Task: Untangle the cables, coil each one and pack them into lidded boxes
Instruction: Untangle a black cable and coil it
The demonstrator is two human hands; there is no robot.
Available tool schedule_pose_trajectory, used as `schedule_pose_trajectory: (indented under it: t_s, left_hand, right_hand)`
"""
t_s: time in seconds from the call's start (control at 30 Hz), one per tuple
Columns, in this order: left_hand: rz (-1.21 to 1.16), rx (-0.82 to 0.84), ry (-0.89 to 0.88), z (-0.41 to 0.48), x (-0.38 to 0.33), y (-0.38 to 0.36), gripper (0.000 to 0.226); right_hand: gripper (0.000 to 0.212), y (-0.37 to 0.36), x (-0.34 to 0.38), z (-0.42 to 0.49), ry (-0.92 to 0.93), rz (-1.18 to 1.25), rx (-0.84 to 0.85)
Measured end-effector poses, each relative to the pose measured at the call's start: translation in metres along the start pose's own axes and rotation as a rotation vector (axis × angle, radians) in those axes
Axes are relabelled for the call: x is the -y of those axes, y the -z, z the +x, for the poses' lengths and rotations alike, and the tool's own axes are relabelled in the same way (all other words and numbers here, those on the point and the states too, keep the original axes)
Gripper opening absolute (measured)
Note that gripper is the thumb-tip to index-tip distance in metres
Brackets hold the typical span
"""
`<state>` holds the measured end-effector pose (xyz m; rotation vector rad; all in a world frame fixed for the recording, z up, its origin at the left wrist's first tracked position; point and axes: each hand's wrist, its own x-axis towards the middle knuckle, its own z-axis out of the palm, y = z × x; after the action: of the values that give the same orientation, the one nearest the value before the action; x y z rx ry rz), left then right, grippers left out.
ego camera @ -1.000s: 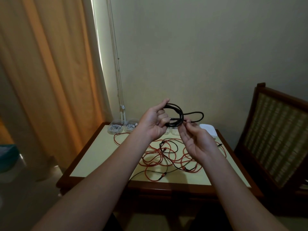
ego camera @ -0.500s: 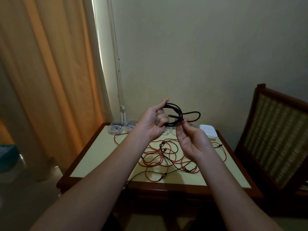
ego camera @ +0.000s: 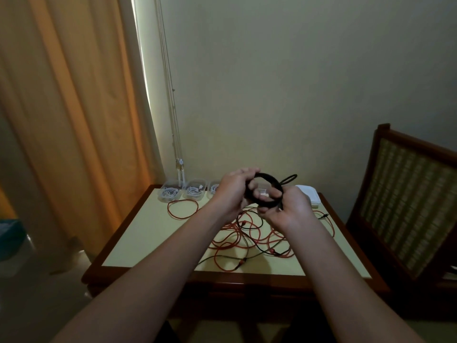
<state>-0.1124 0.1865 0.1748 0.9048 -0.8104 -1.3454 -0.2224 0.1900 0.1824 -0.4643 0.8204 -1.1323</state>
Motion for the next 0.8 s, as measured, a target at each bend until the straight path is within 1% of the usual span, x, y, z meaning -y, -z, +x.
schedule_pose_trajectory:
  t_s: [0.1, 0.2, 0.3, 0.37, 0.43, 0.5, 0.57, 0.63, 0.7, 0.8]
  left_hand:
    - [-0.091, 0.101, 0.213, -0.002, -0.010, 0.005, 0.019]
    - [-0.104, 0.177, 0.375, -0.004, -0.017, 0.007, 0.028]
    - [-0.106, 0.198, 0.427, -0.003, -0.015, 0.003, 0.018]
    - [-0.110, 0.154, 0.393, 0.001, -0.009, -0.002, 0.025]
    - [-0.133, 0.076, 0.318, 0.007, -0.005, -0.002, 0.032]
    - [-0.178, 0.007, 0.272, 0.012, -0.003, 0.001, 0.029]
    - [-0.203, -0.029, 0.249, 0.015, -0.004, 0.004, 0.026]
    - [-0.214, -0.049, 0.221, 0.015, -0.006, 0.006, 0.024]
    - [-0.212, -0.076, 0.180, 0.013, -0.007, 0.007, 0.026]
    - [-0.211, -0.128, 0.094, 0.015, -0.015, 0.012, 0.028]
  right_hand:
    - [0.030, 0.009, 0.001, 0.003, 0.016, -0.105, -0.002]
    - [0.040, 0.019, -0.003, 0.020, 0.016, -0.158, -0.002]
    - [0.025, 0.022, -0.008, 0.028, 0.090, -0.220, -0.008]
    - [0.031, 0.020, -0.011, 0.026, 0.152, -0.296, 0.018]
    - [0.040, 0.018, -0.015, 0.024, 0.252, -0.428, 0.047]
    - [0.044, 0.020, -0.021, 0.022, 0.389, -0.642, 0.029]
    - [0.040, 0.025, -0.025, 0.022, 0.542, -0.894, -0.021]
    - [0.040, 0.030, -0.028, 0.022, 0.695, -1.116, -0.052]
    - [0.038, 0.031, -0.027, 0.022, 0.762, -1.194, -0.033]
    - [0.028, 0.035, -0.022, 0.018, 0.756, -1.237, 0.044]
